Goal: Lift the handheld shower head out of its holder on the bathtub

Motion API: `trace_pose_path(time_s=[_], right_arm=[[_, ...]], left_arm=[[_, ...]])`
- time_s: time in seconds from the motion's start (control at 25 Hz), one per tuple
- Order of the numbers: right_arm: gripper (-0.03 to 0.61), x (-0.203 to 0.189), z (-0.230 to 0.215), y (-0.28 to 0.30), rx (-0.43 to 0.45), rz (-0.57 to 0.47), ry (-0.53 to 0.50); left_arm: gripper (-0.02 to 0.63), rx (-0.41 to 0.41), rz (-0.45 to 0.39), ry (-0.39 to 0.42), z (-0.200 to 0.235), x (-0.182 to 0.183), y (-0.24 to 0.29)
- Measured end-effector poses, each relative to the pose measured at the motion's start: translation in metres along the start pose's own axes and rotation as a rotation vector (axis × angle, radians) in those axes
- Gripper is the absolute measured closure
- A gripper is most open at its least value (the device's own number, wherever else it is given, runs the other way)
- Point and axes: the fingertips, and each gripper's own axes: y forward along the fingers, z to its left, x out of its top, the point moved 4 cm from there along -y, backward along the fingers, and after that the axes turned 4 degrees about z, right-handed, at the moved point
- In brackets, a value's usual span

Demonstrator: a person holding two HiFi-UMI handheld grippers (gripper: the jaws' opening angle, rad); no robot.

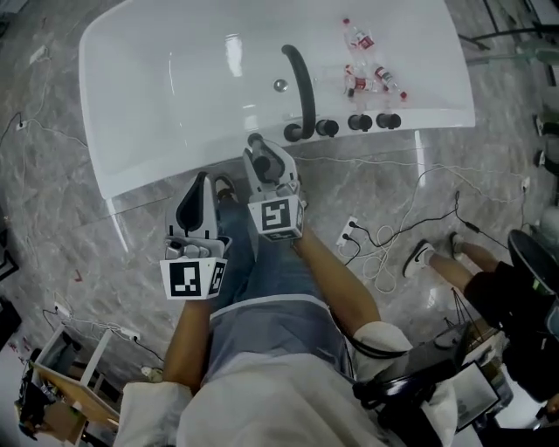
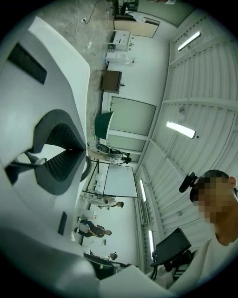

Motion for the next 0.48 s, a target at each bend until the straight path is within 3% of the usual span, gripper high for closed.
trace_pose_path(time_s=[0.24, 0.48], right_arm=[[0.437, 0.167, -0.036, -0.083, -0.025, -0.206, 0.030], [0.437, 0.308, -0.053, -0.158, -0.105, -0.316, 0.192]], left_arm=[[0.595, -0.096, -0.050, 0.020, -0.006, 0.119, 0.015], [0.595, -0.232, -0.117, 0.019, -0.013, 0.233, 0.017]])
